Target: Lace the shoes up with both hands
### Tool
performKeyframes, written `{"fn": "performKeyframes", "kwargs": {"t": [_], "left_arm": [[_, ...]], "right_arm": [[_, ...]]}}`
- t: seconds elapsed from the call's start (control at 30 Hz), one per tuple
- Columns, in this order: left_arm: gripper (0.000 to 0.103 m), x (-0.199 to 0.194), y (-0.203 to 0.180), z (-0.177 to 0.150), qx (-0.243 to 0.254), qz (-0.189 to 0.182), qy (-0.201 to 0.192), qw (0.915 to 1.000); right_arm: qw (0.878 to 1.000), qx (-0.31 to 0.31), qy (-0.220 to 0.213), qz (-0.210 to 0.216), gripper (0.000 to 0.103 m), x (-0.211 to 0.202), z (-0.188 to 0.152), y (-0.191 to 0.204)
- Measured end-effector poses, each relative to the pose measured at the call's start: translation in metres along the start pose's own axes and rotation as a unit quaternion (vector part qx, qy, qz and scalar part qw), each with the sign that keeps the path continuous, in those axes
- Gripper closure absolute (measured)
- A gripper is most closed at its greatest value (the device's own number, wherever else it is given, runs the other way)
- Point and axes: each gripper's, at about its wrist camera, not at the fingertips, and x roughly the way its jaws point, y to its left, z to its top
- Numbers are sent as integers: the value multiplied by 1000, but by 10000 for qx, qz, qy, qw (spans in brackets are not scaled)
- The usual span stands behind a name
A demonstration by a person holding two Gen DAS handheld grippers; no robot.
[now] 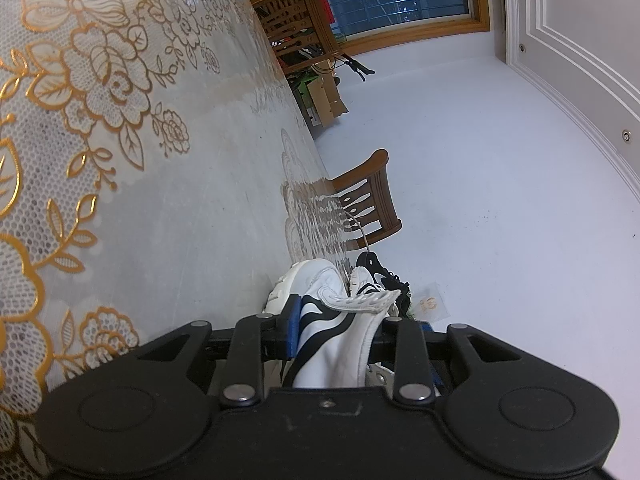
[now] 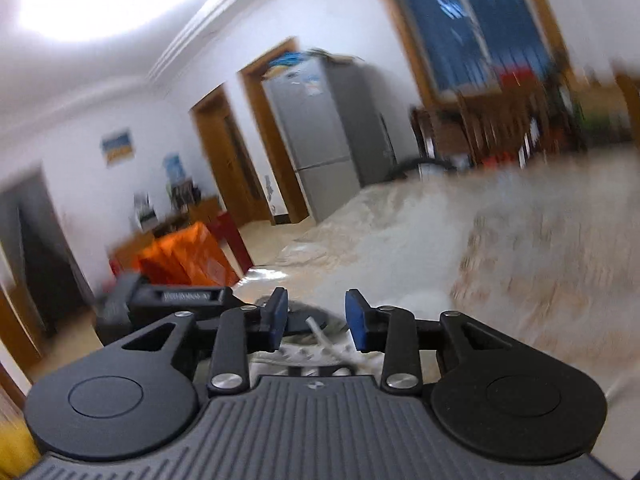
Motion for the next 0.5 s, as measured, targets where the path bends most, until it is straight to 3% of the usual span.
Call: {"fn": "performKeyframes", "kwargs": {"t": [0.17,0.27,0.33,0.5], "left_arm": [[76,0,1,0,-2,-1,-1,10000],[76,1,1,1,0,-1,-3,10000],[76,1,1,0,1,-1,-1,10000],[76,1,1,1,7,-3,6,10000]], "right_arm": [[9958,-790,409,226,72,8,2,-6],[9925,-1057,568,240,81,13,-4,-5],[9915,-1078,676,276,101,17,-7,-7],[9904,-1142,755,189,102,13,-12,-3]]}}
